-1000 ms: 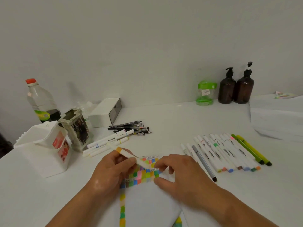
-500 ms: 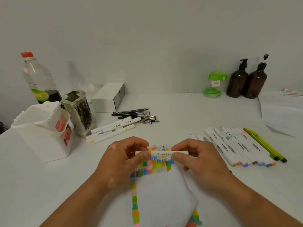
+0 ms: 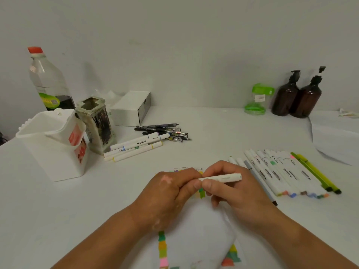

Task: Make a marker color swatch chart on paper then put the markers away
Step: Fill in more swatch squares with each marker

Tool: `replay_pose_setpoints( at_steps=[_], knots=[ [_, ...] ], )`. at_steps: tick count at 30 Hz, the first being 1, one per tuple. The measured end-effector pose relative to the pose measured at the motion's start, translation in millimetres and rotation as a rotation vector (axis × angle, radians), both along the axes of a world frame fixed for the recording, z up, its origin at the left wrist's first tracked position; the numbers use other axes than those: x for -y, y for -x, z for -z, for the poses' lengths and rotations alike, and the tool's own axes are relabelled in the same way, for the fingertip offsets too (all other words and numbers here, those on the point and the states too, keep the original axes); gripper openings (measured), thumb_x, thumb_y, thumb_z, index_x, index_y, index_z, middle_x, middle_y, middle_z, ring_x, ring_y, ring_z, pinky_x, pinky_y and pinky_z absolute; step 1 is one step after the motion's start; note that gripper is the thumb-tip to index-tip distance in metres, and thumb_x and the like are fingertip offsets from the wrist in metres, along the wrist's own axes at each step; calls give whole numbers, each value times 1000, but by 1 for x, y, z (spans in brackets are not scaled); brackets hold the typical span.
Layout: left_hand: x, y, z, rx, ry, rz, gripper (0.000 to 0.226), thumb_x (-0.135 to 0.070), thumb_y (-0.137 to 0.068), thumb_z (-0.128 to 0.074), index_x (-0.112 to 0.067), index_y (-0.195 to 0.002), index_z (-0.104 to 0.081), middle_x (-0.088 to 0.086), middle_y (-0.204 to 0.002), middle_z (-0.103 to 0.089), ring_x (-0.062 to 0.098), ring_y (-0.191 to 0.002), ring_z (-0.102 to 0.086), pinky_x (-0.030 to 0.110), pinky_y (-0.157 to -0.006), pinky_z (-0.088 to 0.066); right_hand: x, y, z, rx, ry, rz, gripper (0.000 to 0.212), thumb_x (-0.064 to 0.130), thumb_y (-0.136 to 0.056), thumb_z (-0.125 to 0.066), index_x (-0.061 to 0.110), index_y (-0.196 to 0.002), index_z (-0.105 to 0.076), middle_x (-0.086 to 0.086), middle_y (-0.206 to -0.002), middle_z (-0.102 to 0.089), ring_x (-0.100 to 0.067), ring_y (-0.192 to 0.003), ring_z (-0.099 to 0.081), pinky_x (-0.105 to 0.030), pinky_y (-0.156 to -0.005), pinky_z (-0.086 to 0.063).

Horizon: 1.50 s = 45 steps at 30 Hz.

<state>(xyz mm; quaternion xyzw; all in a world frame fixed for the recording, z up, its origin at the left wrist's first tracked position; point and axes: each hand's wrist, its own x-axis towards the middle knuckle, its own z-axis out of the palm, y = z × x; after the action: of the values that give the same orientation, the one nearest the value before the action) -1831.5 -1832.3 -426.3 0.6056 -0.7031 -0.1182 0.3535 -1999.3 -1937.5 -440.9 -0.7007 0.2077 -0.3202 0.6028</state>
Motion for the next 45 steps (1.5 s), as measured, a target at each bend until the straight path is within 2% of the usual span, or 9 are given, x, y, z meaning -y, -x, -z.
replay_pose_setpoints(
  at_steps=[5,7,11,14,17,21,30,38,45],
  knots=[
    [4,-1,12,-34,-19,-115,41,-62,-88,-52,-31,-114,-61,-7,-69,-54,10,-62,-47,19,-59,-39,9,4,-2,50,3,90,14,30,-72,-72,17,-74,-68,-7,-63,-58,-24,-56,-54,-38,-52,-44],
    [7,-3,20,62,-141,-193,58,-76,-78,-56,-42,-125,-49,-11,-85,-59,6,-74,-53,21,-68,-45,17,8,-1,60,-52,188,8,24,-71,-64,16,-70,-68,-7,-58,-53,-24,-53,-49,-36,-47,-40],
    [9,-6,27,261,-253,-240,85,-87,-67,-57,-46,-139,-43,-26,-101,-50,0,-89,-41,19,-81,-34,20,11,3,-112,-114,165,17,21,-71,-61,15,-76,-76,-9,-60,-65,-20,-53,-57,-30,-43,-46],
    [10,-8,28,311,-281,-252,84,-89,-66,-55,-45,-137,-47,-18,-111,-56,4,-94,-39,22,-84,-32,18,9,11,-302,28,181,3,19,-76,-74,22,-75,-74,-4,-60,-68,-17,-49,-58,-25,-45,-46],
    [9,-12,29,298,-306,-255,84,-91,-64,-53,-47,-136,-47,-19,-122,-57,4,-99,-42,23,-88,-37,20,10,16,-359,122,213,8,20,-79,-76,27,-75,-74,-2,-57,-67,-13,-45,-56,-24,-43,-46],
    [9,-15,30,308,-320,-248,84,-93,-63,-48,-51,-135,-45,-21,-115,-57,5,-99,-44,24,-89,-39,21,10,17,-366,151,181,1,24,-80,-75,25,-81,-74,-6,-62,-70,-15,-46,-61,-23,-46,-50],
    [11,-16,31,331,-324,-250,84,-95,-63,-47,-51,-135,-45,-24,-102,-50,4,-91,-41,23,-82,-35,21,10,18,-409,181,105,13,36,-75,-74,27,-85,-75,-4,-60,-69,-13,-50,-61,-24,-49,-50],
    [11,-15,32,326,-332,-252,82,-93,-64,-48,-51,-135,-45,-21,-119,-57,4,-96,-42,23,-86,-35,23,10,19,-393,162,118,1,25,-81,-75,25,-82,-75,-5,-61,-69,-15,-51,-63,-26,-50,-53],
    [11,-16,32,321,-345,-253,83,-94,-63,-47,-52,-135,-44,-21,-123,-56,4,-100,-42,23,-89,-36,22,9,17,-399,174,144,3,23,-82,-72,25,-80,-73,-6,-61,-69,-15,-50,-63,-25,-50,-53]
  ],
)
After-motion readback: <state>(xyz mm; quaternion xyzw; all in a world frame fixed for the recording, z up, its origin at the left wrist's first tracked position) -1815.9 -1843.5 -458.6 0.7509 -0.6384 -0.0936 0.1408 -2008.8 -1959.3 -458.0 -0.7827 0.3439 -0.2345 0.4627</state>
